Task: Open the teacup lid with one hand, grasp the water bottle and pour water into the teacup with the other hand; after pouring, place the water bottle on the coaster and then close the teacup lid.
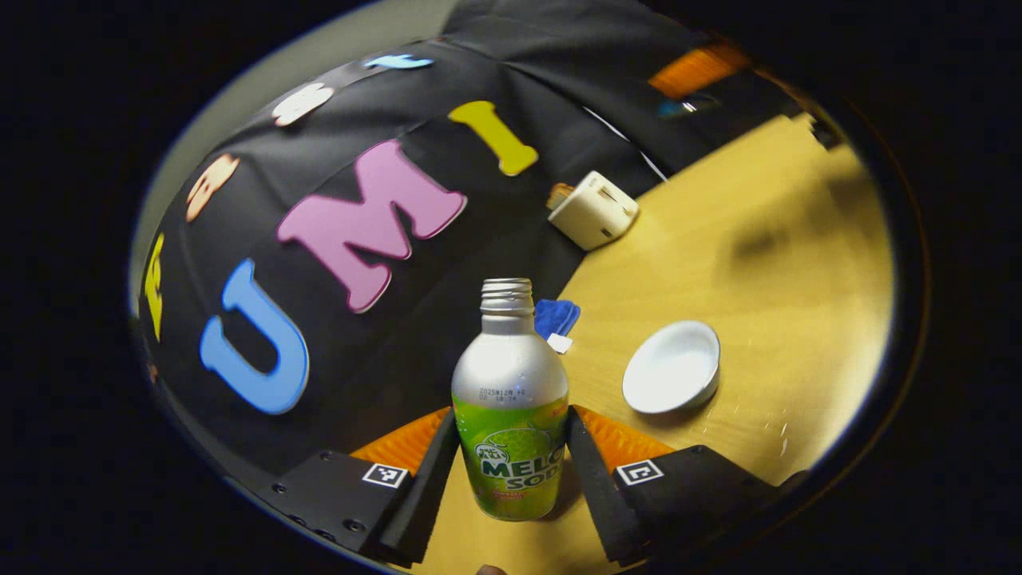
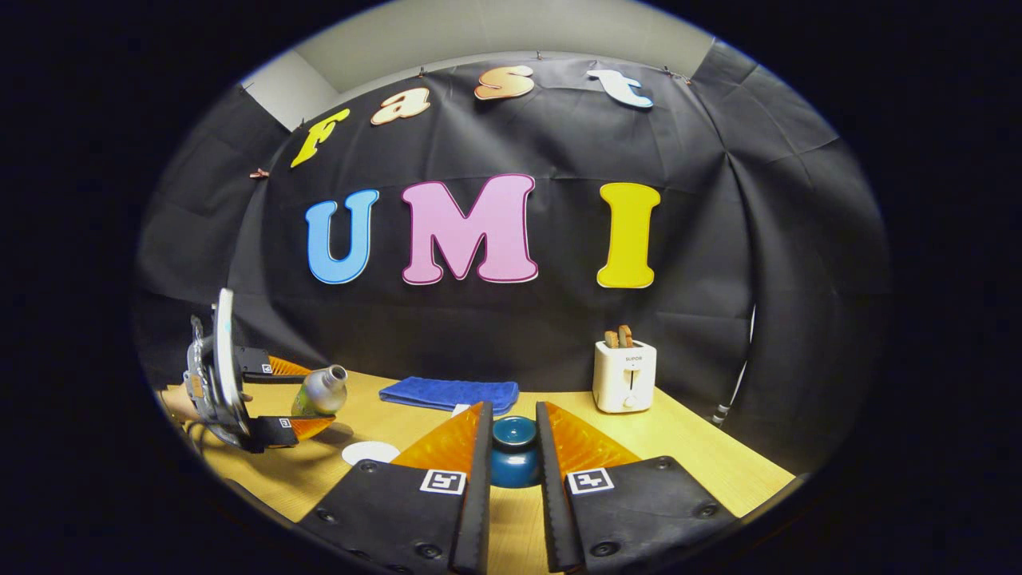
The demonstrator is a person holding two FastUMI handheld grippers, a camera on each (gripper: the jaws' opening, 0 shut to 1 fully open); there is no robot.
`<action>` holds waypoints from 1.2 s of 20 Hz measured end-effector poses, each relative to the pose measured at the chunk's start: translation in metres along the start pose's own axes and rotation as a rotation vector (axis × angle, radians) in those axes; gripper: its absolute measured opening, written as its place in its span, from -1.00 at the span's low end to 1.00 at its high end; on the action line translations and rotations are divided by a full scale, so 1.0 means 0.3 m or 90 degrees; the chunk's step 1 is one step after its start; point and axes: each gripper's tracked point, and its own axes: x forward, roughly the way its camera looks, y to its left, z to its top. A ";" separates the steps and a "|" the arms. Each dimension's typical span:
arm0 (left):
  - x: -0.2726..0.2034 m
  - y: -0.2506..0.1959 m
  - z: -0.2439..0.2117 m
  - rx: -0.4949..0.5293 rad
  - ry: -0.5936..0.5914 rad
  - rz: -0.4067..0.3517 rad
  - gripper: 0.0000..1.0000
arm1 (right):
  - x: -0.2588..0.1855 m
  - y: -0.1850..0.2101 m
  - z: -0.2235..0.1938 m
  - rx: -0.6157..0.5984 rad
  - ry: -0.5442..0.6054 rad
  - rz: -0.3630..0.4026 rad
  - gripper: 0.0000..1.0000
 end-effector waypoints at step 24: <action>0.112 0.105 -0.128 -0.433 -0.021 0.091 0.62 | 0.002 0.012 -0.012 0.001 0.003 0.006 -0.37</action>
